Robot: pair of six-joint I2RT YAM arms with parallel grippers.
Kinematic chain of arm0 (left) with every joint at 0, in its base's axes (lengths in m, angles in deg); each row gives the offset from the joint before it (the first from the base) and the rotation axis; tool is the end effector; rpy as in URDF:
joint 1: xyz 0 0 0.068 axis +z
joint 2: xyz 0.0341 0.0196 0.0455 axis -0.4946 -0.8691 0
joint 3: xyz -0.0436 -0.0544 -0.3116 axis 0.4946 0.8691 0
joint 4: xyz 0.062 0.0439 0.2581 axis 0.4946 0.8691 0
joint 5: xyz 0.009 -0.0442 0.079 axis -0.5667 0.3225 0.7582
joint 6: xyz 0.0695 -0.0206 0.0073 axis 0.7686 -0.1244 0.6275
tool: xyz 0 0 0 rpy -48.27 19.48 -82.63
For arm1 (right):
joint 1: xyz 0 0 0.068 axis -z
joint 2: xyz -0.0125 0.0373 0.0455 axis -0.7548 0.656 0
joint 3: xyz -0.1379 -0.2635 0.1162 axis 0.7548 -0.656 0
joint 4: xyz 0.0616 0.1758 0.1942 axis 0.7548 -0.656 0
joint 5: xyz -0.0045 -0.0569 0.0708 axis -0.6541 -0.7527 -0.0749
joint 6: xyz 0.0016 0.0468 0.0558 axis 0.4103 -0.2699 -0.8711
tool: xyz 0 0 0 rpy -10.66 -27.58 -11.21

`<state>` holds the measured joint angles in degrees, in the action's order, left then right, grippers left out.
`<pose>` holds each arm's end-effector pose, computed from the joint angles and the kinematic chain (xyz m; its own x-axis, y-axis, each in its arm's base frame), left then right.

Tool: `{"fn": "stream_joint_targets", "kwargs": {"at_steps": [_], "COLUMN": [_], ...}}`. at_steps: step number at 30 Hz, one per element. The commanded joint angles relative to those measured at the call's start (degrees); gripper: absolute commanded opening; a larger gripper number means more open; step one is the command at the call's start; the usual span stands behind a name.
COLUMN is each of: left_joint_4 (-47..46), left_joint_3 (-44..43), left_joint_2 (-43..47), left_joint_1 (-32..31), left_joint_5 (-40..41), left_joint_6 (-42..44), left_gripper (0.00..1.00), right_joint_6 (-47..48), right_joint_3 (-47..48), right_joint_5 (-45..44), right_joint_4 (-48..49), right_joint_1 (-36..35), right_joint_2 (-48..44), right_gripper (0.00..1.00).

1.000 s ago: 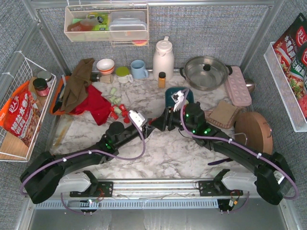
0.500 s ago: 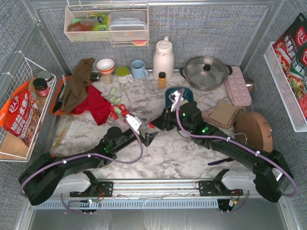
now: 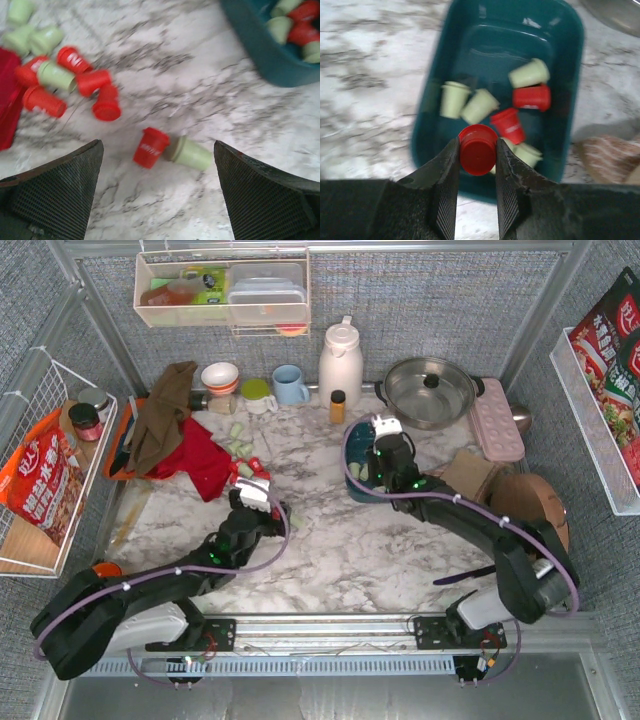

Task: Mix the coffee capsules in the storage basket

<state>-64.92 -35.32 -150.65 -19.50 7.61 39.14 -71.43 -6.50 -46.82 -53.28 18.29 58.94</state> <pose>0.1647 -0.1538 0.2292 -0.2013 -0.0668 -0.9772 0.4045 0.9030 -0.1451 0.3006 0.1572 0.2901 -0.3923 -0.0463 -0.9187 -0.1852 0.9823 0.0296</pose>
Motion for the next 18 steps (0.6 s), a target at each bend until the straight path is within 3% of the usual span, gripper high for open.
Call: {"fn": "stream_joint_targets", "kwargs": {"at_steps": [1,7,13,18], "left_joint_4": [12.51,20.79,24.1,24.39], "left_joint_3": [-3.55,-9.19,-11.24,-11.18], "left_joint_2": [-2.96,-7.84,-10.41,-12.29], "left_joint_1": [2.75,10.01,13.36,15.29], "left_joint_5": [5.98,-3.15,-13.09,-18.97], "left_joint_6": [-7.3,-9.32,-5.88,-4.53], "left_gripper": [0.99,0.91,0.87,0.78], "right_joint_6": [2.06,0.84,1.14,1.74], "right_joint_3": [1.81,4.79,3.97,3.95], "right_joint_5": [0.19,6.73,10.39,11.84], "right_joint_4": [2.0,0.27,-1.85,-4.24], "right_joint_1": [4.75,9.01,9.8,9.96], "right_joint_2": [5.0,9.78,8.76,7.05], "right_gripper": [0.0,0.38,0.53,0.58]}}
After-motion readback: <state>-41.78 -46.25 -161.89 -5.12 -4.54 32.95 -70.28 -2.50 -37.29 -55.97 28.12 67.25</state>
